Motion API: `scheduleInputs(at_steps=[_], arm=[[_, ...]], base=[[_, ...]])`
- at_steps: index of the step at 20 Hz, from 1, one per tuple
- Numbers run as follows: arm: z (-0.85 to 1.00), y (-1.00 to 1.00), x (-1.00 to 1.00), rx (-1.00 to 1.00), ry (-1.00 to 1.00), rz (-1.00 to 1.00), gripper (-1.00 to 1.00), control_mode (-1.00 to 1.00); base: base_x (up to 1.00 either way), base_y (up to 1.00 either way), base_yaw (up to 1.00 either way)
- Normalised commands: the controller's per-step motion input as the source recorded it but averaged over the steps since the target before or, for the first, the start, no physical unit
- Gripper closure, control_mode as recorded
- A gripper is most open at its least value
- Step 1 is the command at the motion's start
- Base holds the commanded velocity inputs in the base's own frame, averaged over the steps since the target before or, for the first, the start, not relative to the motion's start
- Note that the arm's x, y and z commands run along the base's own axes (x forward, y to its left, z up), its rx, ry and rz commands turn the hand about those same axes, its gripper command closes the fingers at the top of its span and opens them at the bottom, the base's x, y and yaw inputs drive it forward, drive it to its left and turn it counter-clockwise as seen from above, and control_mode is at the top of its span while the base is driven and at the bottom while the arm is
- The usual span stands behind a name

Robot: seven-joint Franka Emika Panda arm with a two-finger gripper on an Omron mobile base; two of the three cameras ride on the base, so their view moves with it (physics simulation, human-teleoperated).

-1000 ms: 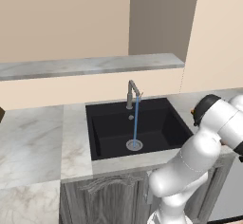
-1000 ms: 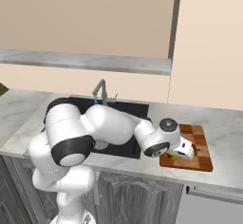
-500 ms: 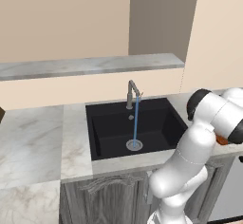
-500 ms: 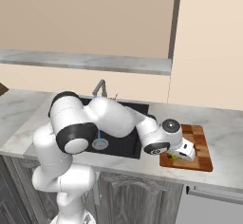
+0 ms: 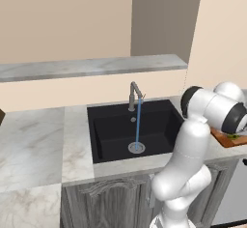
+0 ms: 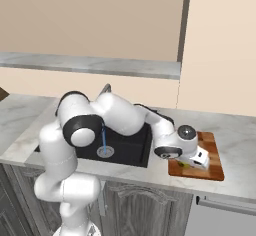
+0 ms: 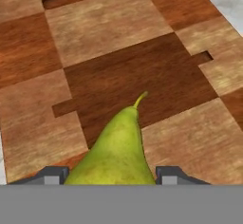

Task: Pick the pear from the sink and place it on the cutting board to airdry. Then turn off the sink faucet.

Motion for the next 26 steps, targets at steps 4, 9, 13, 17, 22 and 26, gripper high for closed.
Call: scheduleInputs(at_steps=[4,9,13,17,22,26], arm=[[0.03,0.00,0.00,0.00,0.00,0.00,-1.00,-1.00],[0.12,0.08,0.00,0.00,0.00,0.00,-1.00,-1.00],[0.19,0.12,0.03,0.00,0.00,0.00,-1.00,-1.00],[0.39,0.30,0.00,0.00,-0.07,0.03,-1.00,-1.00],[0.43,0.50,-0.02,-0.01,-0.14,0.05,-1.00,-1.00],[0.55,0.42,-0.01,-0.02,-0.04,0.03,-1.00,-1.00]], base=[[0.00,0.00,0.00],[0.00,0.00,0.00],[0.00,0.00,0.00],[0.00,0.00,0.00],[0.00,0.00,0.00],[0.00,0.00,0.00]])
